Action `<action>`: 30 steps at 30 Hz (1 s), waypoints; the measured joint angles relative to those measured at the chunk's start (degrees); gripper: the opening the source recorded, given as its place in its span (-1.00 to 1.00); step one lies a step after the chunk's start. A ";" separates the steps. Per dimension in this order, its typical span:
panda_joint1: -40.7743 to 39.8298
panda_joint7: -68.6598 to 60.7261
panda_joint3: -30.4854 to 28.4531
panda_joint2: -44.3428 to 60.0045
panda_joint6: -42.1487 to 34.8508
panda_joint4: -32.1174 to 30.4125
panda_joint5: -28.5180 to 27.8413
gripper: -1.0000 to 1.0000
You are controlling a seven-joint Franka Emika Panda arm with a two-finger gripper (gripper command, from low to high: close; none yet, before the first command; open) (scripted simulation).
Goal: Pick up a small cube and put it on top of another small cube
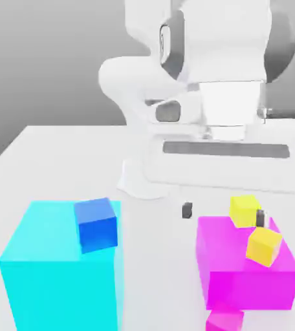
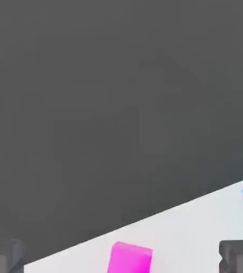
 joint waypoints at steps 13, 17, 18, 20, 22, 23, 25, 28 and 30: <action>7.04 15.39 -4.75 24.59 11.82 1.49 -5.92 -1.00; 7.04 15.41 -4.74 24.59 11.95 1.49 -5.94 -1.00; 7.14 15.58 -4.89 25.39 12.56 1.66 -6.19 -1.00; 6.74 15.22 -4.36 23.42 10.98 1.23 -5.66 -1.00; 6.05 14.42 -3.43 19.81 8.16 0.45 -4.58 -1.00; 5.82 13.94 -3.08 17.82 6.60 0.02 -3.90 -1.00; 5.12 10.14 -1.07 13.82 3.69 -0.99 -2.14 -1.00; 4.42 2.13 2.45 7.77 -0.52 -2.62 0.81 -1.00; 4.78 -3.46 4.05 3.68 -3.34 -3.72 2.79 -1.00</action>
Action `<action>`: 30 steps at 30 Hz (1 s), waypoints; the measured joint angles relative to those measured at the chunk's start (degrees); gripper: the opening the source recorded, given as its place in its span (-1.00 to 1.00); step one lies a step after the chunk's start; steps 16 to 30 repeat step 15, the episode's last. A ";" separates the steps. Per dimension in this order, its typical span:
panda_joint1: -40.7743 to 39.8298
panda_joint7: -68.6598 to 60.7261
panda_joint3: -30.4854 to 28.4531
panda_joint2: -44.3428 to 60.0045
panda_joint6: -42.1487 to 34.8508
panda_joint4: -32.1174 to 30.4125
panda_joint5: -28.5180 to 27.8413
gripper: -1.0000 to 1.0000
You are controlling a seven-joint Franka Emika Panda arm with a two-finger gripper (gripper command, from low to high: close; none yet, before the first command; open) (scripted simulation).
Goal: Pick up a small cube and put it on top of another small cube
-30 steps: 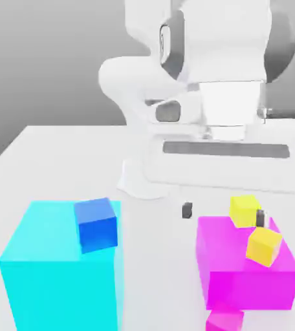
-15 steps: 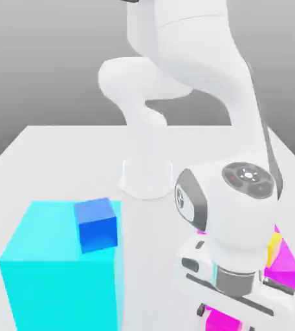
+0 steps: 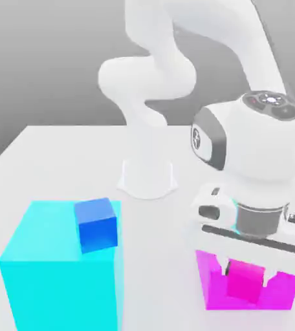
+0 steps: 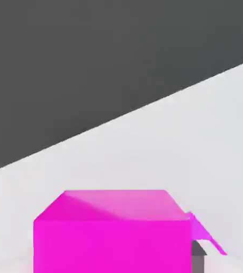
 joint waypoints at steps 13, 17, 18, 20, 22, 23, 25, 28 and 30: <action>5.53 -16.25 1.56 -7.44 -0.82 -6.74 0.64 1.00; 5.43 -16.25 1.56 -7.44 -0.82 -6.74 0.64 1.00; 5.43 -16.25 1.56 -7.44 -0.82 -6.74 0.64 1.00; 5.43 -16.25 1.56 -7.44 -0.82 -6.74 0.64 1.00; 5.43 -16.25 1.56 -7.44 -0.82 -6.74 0.64 1.00; 5.43 -16.25 1.56 -7.44 -0.82 -6.74 0.64 1.00; 5.43 -16.25 1.56 -7.44 -0.82 -6.74 0.64 1.00; 5.43 -16.25 1.56 -7.44 -0.82 -6.74 0.64 1.00; 5.43 -16.25 1.56 -7.44 -0.82 -6.74 0.64 1.00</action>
